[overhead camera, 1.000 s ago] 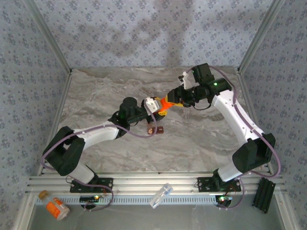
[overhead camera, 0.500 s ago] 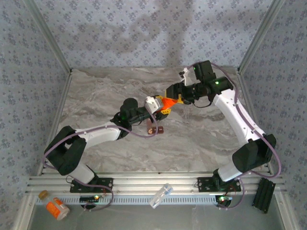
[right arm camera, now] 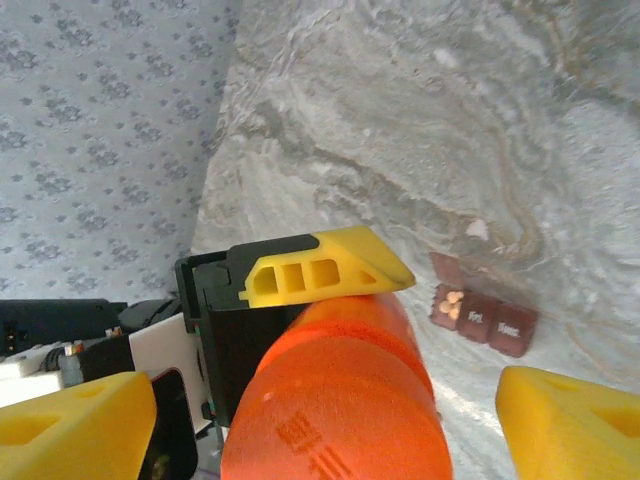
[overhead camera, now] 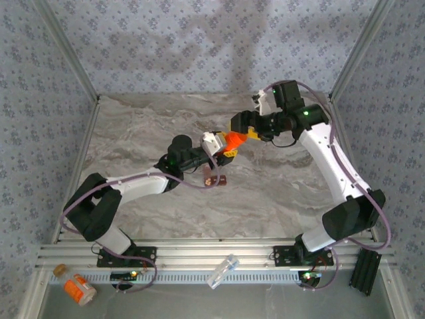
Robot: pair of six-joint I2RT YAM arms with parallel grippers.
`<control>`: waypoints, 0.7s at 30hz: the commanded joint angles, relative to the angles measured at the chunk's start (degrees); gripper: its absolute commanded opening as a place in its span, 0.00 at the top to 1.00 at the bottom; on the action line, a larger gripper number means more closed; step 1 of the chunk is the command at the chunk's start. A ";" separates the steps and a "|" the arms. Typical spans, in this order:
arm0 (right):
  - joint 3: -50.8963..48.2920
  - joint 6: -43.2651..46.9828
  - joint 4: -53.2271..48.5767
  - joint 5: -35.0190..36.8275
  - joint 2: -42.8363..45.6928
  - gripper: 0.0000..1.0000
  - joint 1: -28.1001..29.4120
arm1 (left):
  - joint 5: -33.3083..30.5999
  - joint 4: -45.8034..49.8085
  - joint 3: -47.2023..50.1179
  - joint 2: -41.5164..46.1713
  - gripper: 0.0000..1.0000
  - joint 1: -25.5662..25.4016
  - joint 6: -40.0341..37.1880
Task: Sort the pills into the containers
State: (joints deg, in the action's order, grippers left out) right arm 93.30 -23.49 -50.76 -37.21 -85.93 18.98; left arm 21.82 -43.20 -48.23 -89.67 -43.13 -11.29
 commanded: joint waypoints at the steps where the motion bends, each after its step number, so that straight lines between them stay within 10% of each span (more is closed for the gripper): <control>1: -0.82 0.71 2.59 3.62 5.46 0.09 -1.93 | 1.04 -4.37 -1.96 -0.43 1.00 0.58 4.15; 21: -14.43 4.09 29.86 0.93 16.75 0.10 -4.17 | 15.06 -11.85 -4.41 1.15 1.00 5.49 30.39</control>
State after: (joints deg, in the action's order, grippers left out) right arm 78.24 -22.20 -23.75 -35.33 -68.84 13.30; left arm 32.97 -51.29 -50.50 -90.45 -37.87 14.37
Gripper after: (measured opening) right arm 0.899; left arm 0.548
